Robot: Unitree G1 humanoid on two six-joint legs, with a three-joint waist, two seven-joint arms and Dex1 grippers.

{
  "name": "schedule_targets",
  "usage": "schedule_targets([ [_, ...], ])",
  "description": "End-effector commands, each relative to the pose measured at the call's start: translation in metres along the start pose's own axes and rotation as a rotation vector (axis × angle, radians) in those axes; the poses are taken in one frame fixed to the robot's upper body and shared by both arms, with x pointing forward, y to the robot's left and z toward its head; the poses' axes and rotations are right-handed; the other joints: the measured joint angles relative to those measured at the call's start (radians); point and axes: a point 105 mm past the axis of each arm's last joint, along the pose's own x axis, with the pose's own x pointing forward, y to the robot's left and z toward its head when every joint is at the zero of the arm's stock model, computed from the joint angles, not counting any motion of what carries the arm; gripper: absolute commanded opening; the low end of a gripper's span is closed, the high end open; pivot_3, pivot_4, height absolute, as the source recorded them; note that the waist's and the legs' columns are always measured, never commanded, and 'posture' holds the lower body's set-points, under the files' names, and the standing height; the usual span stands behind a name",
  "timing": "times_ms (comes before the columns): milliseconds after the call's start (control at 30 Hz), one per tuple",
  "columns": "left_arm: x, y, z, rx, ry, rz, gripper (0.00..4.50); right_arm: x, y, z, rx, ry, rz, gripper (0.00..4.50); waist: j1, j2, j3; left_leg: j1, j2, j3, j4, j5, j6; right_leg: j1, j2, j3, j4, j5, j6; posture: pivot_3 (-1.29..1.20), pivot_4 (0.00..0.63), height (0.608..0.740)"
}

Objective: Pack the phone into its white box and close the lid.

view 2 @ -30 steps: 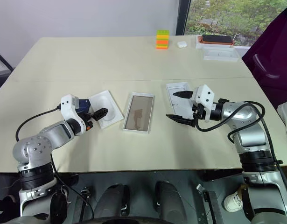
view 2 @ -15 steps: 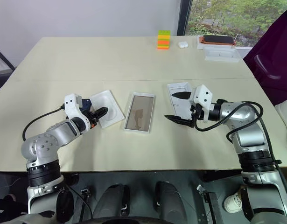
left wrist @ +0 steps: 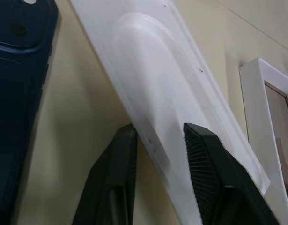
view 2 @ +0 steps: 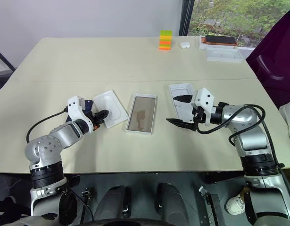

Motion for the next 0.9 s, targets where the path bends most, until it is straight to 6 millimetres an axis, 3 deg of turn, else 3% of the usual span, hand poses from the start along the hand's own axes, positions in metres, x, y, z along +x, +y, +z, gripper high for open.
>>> schedule_targets([
  [33,-0.0021,-0.0001,0.0007,0.007,-0.002,0.0,1.86,0.0004,-0.0013,0.0167,-0.058,-0.035,-0.002,4.5,0.0,0.0,0.0,0.0,0.0,0.0,0.0,0.0,0.0,0.0,0.0,0.0,0.0,0.0,0.0,0.0,0.15,0.74],
  [167,-0.0023,0.0011,0.0008,0.008,-0.004,0.005,1.86,0.0006,-0.0011,0.0179,-0.06,-0.035,-0.003,4.5,0.0,0.0,0.0,0.0,0.0,0.0,0.0,0.0,0.0,0.0,0.0,0.0,0.0,0.0,0.0,0.0,0.15,0.74],
  [300,-0.0016,0.0014,-0.0002,0.0,0.004,0.008,0.63,0.0006,-0.0006,0.0185,-0.063,-0.034,-0.003,4.5,0.0,0.0,0.0,0.0,0.0,0.0,0.0,0.0,0.0,0.0,0.0,0.0,0.0,0.0,0.0,0.0,0.15,0.74],
  [500,0.0001,0.001,0.0006,-0.004,0.001,0.004,0.63,0.0008,-0.0004,0.0199,-0.066,-0.033,-0.004,4.5,0.0,0.0,0.0,0.0,0.0,0.0,0.0,0.0,0.0,0.0,0.0,0.0,0.0,0.0,0.0,0.0,0.15,0.74],
  [567,0.0003,0.0014,0.0004,-0.008,0.0,0.006,0.08,0.0007,-0.0006,0.0205,-0.066,-0.033,-0.005,4.5,0.0,0.0,0.0,0.0,0.0,0.0,0.0,0.0,0.0,0.0,0.0,0.0,0.0,0.0,0.0,0.0,0.15,0.74],
  [600,0.0004,0.0016,0.0004,-0.008,0.0,0.006,0.02,0.0008,-0.0007,0.0206,-0.068,-0.032,-0.005,4.5,0.0,0.0,0.0,0.0,0.0,0.0,0.0,0.0,0.0,0.0,0.0,0.0,0.0,0.0,0.0,0.0,0.15,0.74],
  [900,-0.0019,0.0038,0.0045,-0.027,-0.013,-0.009,0.02,0.0001,-0.0014,0.0216,-0.069,-0.03,-0.007,4.5,0.0,0.0,0.0,0.0,0.0,0.0,0.0,0.0,0.0,0.0,0.0,0.0,0.0,0.0,0.0,0.0,0.15,0.74],
])
